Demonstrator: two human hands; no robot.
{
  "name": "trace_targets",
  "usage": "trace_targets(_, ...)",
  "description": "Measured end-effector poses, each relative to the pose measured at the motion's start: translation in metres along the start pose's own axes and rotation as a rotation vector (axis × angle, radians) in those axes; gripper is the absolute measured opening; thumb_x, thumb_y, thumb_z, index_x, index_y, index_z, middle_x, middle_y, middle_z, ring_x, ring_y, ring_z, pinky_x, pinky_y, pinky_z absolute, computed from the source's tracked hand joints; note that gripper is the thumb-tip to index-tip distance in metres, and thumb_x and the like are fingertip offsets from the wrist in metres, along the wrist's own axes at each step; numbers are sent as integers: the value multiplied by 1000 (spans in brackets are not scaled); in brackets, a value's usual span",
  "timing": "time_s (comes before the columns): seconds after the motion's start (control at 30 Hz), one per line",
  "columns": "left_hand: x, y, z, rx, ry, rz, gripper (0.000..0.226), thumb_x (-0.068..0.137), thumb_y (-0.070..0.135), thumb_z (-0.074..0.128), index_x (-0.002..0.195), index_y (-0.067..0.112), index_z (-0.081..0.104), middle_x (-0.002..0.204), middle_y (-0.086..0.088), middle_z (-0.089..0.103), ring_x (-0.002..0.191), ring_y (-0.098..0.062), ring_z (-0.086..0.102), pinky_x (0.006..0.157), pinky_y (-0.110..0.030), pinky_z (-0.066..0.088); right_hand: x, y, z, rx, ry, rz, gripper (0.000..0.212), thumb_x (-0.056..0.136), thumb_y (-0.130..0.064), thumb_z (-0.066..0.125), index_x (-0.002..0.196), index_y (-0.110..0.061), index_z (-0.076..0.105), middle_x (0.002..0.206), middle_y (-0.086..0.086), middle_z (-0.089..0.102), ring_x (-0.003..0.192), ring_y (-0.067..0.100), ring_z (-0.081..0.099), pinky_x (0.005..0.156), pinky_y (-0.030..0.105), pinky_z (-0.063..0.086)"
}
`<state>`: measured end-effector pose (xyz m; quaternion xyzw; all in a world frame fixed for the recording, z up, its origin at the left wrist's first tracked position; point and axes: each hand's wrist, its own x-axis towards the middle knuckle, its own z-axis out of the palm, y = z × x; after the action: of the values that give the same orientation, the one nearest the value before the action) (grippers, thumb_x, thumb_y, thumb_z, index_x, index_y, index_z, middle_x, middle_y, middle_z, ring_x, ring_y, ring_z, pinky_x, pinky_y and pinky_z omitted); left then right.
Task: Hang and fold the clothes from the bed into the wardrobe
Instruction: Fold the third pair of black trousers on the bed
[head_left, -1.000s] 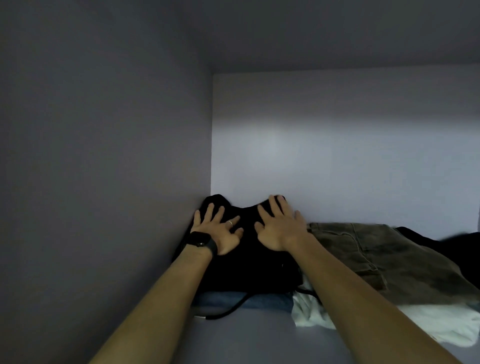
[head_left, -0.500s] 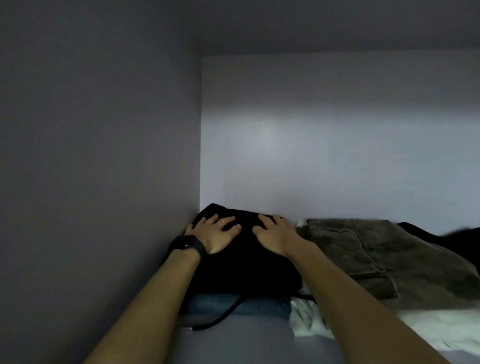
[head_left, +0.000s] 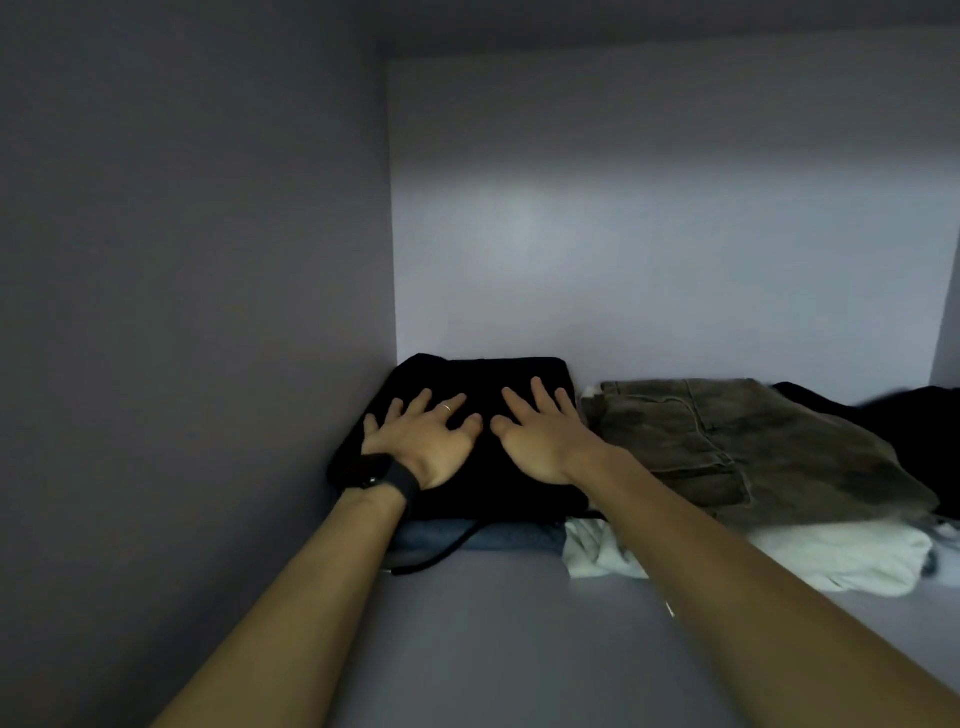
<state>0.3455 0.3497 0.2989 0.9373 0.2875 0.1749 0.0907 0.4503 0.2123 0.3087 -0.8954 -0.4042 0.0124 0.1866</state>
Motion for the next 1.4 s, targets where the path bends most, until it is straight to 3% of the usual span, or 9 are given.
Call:
trace_targets(0.23, -3, 5, 4, -16, 78, -20, 57, 97, 62, 26, 152, 46, 29, 164, 5, 21, 151, -24, 18, 119, -51, 12, 1, -2, 4, -12, 52, 38, 64, 101, -55, 22, 160, -37, 5, 168, -4, -12, 153, 26, -15, 125, 49, 0)
trace_targets(0.43, -48, 17, -5, 51, 311, -33, 42, 100, 41, 33, 126, 23, 61, 133, -5, 58, 122, -29, 48, 97, -43, 38, -59, -29, 5, -222, 430, -31, 45, 105, -38, 27, 130, -17, 57, 139, 8, 52, 128, 31, 44, 104, 49, 39)
trace_targets(0.63, -126, 11, -10, 59, 227, 56, 52, 100, 44, 37, 149, 29, 40, 155, -1, 38, 141, -26, 33, 111, -45, 30, -142, -23, 7, -212, 233, -72, 58, 100, -34, 44, 156, -26, 28, 164, 7, 21, 150, 29, 17, 114, 48, 34)
trace_targets(0.73, -175, 10, -6, 59, 178, 34, 54, 95, 43, 47, 147, 31, 42, 155, 2, 37, 141, -25, 32, 112, -43, 29, -183, -13, 12, -161, 177, -86, 59, 98, -37, 47, 154, -29, 31, 167, 2, 13, 152, 28, 15, 115, 48, 33)
trace_targets(0.87, -246, 18, 4, 10, 157, -41, 42, 93, 38, 47, 133, 33, 58, 143, 4, 52, 129, -25, 47, 105, -39, 36, -241, 5, 31, -141, 175, -162, 53, 97, -44, 47, 147, -29, 44, 165, 0, 25, 150, 25, 21, 118, 43, 31)
trace_targets(0.97, -295, 21, 9, -35, 212, -72, 39, 94, 42, 40, 123, 33, 65, 137, 6, 59, 124, -25, 52, 104, -38, 38, -281, 16, 52, -139, 268, -184, 43, 99, -47, 36, 134, -34, 57, 151, -7, 47, 136, 22, 43, 102, 40, 43)
trace_targets(1.13, -390, 16, 30, 53, 298, -102, 48, 96, 43, 45, 144, 42, 45, 154, 9, 39, 139, -18, 37, 117, -43, 26, -340, 27, 90, -252, 522, -338, 48, 96, -44, 41, 139, -28, 56, 145, 1, 54, 132, 27, 48, 107, 45, 33)
trace_targets(1.27, -468, 1, 44, 133, 279, -256, 45, 95, 41, 48, 139, 38, 51, 147, 9, 47, 133, -21, 44, 113, -37, 30, -378, 23, 127, -8, 682, -593, 44, 92, -33, 55, 134, -20, 64, 143, 6, 57, 134, 32, 49, 109, 51, 36)
trace_targets(1.4, -573, -23, 52, 150, 257, -421, 43, 96, 42, 45, 139, 42, 52, 144, 18, 49, 133, -15, 44, 110, -35, 33, -427, -16, 181, 317, 520, -825, 38, 91, -24, 61, 127, -15, 69, 135, 5, 64, 125, 29, 57, 102, 46, 47)
